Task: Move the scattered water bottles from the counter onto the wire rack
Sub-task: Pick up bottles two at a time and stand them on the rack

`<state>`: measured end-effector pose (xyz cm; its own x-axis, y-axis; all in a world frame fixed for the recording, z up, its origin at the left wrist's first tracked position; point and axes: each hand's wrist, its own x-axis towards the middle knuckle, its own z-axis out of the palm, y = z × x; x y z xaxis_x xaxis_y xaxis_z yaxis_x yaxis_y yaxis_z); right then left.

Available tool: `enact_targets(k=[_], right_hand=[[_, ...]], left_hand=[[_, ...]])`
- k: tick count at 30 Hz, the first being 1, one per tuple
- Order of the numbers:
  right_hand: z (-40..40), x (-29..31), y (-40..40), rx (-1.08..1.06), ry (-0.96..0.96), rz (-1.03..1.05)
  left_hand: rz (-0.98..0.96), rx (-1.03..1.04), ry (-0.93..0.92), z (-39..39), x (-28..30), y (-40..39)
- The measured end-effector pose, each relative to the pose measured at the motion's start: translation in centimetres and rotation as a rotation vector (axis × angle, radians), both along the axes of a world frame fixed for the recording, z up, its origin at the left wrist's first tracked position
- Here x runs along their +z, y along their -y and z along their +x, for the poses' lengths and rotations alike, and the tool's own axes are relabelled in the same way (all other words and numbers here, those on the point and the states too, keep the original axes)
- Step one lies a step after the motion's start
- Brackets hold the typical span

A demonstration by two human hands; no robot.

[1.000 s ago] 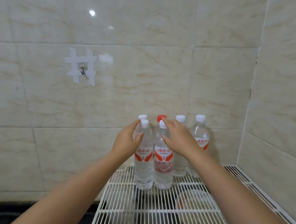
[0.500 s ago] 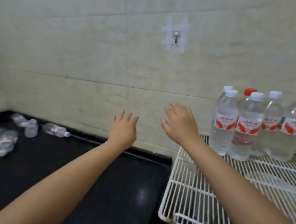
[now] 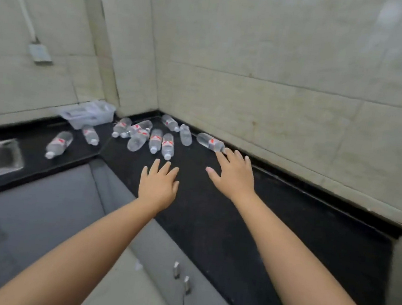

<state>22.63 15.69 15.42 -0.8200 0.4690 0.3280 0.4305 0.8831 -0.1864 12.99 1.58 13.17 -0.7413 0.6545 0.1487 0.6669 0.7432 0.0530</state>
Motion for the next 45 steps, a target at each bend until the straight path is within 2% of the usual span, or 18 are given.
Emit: enact_targets(k=[7,12,17,24,30,35,38,41,45], right_hand=[[-9.5,-4.8,3.2,0.027,0.15,-0.088],[-17.8,-6.1,1.3,0.031,0.17,-0.084],[-27.0,-7.3,-2.6,0.038,0.15,-0.105],[-38.3,-10.5,-9.0,-0.091,0.249,-0.253],[-45.2,-14.1,-9.2,-0.136,0.321,-0.358],[-50.4,-17.0,-7.7,-0.307,0.286,-0.484],[-53.8,-17.4,-7.8,-0.419,0.245,-0.533],[-56.8,-17.7,-8.8,-0.484,0.249,-0.553],[-58.9,-18.7,-9.5,-0.623,0.265,-0.584]], left_hand=[[0.016,0.088,0.109,-7.8,-4.1,5.1],[0.013,0.116,0.132,-15.2,-6.6,5.7],[-0.012,0.124,0.134,-25.0,-6.9,3.2],[-0.123,0.052,0.151,-37.5,-8.4,-1.3],[-0.15,-0.032,0.195,-45.9,-12.0,-3.3],[-0.176,-0.183,0.268,-53.4,-14.1,-7.5],[-0.135,-0.287,0.342,-57.2,-15.1,-9.8],[-0.005,-0.335,0.477,-60.2,-15.8,-12.3],[0.164,-0.293,0.656,-62.2,-15.8,-17.0]])
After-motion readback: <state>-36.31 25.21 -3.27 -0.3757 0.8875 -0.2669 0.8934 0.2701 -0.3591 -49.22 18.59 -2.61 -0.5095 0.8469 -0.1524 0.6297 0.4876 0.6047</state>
